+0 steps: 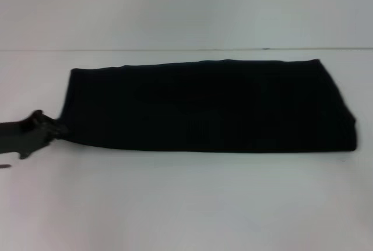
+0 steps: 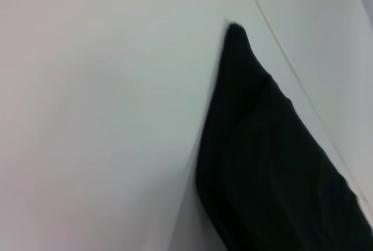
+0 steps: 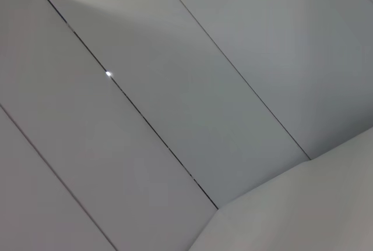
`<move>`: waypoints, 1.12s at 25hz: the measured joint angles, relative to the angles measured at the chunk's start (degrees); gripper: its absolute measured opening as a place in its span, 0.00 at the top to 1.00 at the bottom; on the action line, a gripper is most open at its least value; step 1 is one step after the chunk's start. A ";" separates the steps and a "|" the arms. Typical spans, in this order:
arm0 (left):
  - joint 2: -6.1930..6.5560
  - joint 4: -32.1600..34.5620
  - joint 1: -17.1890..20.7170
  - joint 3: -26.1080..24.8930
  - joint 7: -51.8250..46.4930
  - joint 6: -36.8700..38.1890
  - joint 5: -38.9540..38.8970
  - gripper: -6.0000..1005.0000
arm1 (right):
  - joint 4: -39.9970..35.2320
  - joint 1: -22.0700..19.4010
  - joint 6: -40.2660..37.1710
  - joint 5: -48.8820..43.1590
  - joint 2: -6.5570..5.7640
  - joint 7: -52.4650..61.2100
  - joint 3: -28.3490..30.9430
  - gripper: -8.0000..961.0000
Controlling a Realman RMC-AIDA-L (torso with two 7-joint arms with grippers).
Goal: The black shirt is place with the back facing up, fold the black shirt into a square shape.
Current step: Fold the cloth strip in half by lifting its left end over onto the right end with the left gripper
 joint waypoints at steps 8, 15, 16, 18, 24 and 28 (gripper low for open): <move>1.32 4.92 0.95 -0.45 0.27 -0.41 4.10 0.95 | 0.06 0.01 0.05 0.06 -0.05 0.28 0.08 0.02; 1.42 5.37 1.50 -0.99 0.65 -0.49 4.32 0.95 | 0.06 -0.02 0.26 -0.12 0.19 0.31 0.52 0.02; 1.42 5.44 1.54 -0.99 0.61 -0.54 4.32 0.95 | 0.06 -0.02 0.36 -0.16 0.19 0.32 0.54 0.02; 1.43 5.62 1.73 -1.12 0.28 -0.93 4.33 0.95 | 0.06 -0.04 0.45 -0.21 0.20 0.33 0.54 0.02; 1.84 5.84 2.68 -5.06 -0.05 -1.82 6.26 0.95 | 0.06 -0.06 0.48 -0.25 0.17 0.33 0.54 0.02; 1.92 6.35 3.16 -5.48 -0.12 -1.89 6.65 0.94 | 0.06 -0.04 0.54 -0.28 0.22 0.33 0.54 0.02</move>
